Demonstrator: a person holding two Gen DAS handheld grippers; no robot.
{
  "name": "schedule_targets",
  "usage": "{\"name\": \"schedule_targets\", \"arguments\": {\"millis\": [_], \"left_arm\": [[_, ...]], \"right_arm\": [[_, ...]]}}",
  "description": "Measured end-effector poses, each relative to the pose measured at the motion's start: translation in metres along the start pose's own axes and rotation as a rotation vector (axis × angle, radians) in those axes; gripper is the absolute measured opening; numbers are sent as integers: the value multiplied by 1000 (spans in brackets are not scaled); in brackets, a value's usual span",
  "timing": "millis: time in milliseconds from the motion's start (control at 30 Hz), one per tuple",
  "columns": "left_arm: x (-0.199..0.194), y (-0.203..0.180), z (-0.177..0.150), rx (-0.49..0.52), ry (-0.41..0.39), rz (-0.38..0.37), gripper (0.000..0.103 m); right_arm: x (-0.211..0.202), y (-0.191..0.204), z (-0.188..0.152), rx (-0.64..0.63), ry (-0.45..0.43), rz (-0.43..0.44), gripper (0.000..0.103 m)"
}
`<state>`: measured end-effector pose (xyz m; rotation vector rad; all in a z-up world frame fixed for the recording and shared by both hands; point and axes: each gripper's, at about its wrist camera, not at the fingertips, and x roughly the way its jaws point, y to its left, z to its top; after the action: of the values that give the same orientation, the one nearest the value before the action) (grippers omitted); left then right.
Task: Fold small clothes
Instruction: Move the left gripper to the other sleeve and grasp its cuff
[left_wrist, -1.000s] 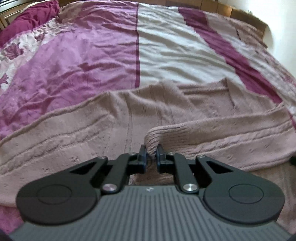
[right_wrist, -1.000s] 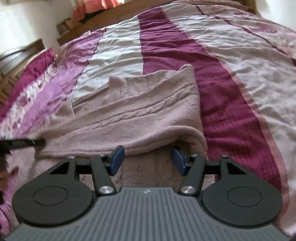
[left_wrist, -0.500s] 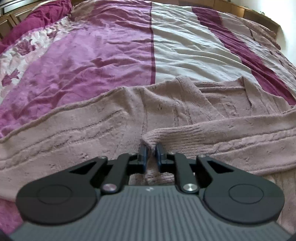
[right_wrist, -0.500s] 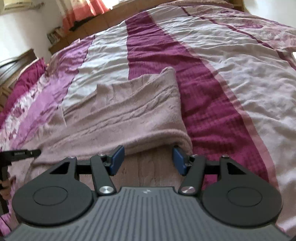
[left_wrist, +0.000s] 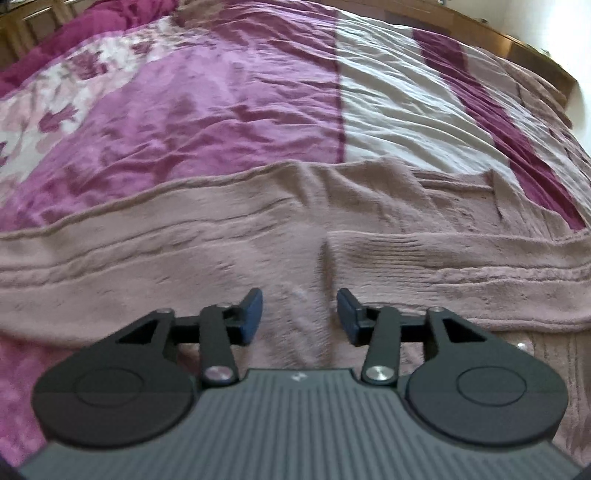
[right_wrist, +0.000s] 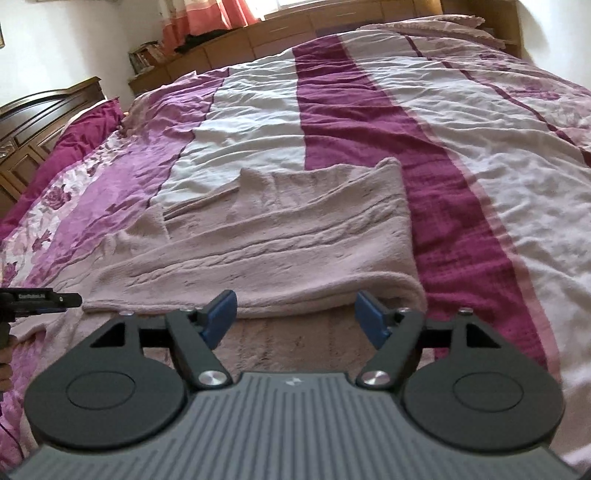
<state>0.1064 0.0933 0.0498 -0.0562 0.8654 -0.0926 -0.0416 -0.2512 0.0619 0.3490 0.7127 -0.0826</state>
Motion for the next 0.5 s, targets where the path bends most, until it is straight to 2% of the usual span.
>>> {"name": "schedule_targets", "arguments": {"millis": [67,200,500], "left_arm": [[-7,9,-1,-20,-6,28,55],[-20,30,-1,-42,-15,91,70],[-44,104,-2,-182,-27,229,71]], "right_arm": [[0,3,-2,0,6,10,78],[1,10,-3,-11,11,24,78],[2,27,-11,-37,35,51,79]]}}
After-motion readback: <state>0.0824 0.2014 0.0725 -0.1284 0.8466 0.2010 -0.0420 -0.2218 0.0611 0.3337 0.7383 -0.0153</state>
